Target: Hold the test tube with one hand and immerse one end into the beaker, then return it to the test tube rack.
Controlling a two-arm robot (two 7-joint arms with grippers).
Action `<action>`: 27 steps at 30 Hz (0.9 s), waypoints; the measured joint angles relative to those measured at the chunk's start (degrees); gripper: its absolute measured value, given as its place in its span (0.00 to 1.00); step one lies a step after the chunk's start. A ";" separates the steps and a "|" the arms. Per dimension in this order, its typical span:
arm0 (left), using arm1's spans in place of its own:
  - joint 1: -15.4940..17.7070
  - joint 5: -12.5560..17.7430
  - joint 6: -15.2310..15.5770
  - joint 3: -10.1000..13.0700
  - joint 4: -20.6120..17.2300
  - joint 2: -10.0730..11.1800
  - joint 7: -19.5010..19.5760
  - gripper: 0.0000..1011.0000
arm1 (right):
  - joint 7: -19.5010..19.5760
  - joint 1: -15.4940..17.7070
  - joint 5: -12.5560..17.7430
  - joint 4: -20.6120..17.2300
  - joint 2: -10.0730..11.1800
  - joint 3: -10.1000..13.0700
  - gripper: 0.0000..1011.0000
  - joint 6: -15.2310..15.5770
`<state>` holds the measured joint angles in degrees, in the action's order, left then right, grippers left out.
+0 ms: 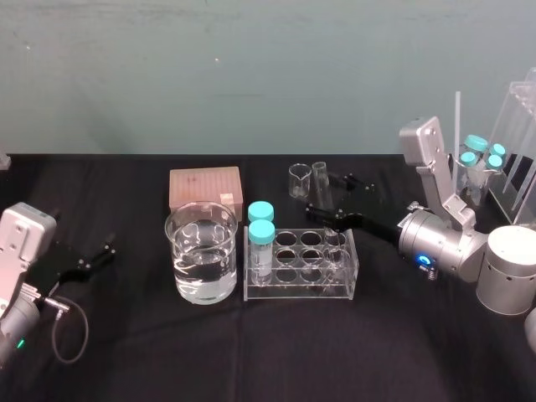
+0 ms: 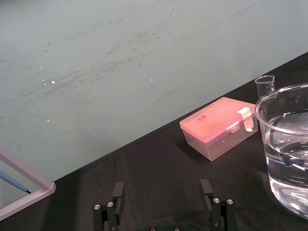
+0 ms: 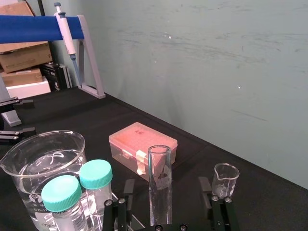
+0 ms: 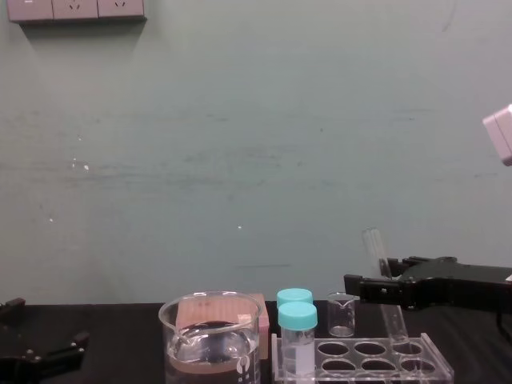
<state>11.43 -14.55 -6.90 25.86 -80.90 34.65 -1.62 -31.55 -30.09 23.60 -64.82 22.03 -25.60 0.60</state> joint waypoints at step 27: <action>0.00 0.00 0.00 0.00 0.00 0.00 0.00 0.99 | -0.01 -0.01 0.00 0.00 0.00 0.00 0.22 0.00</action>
<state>11.43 -14.55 -6.90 25.86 -80.90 34.65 -1.62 -31.56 -30.09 23.60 -64.82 22.03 -25.60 0.60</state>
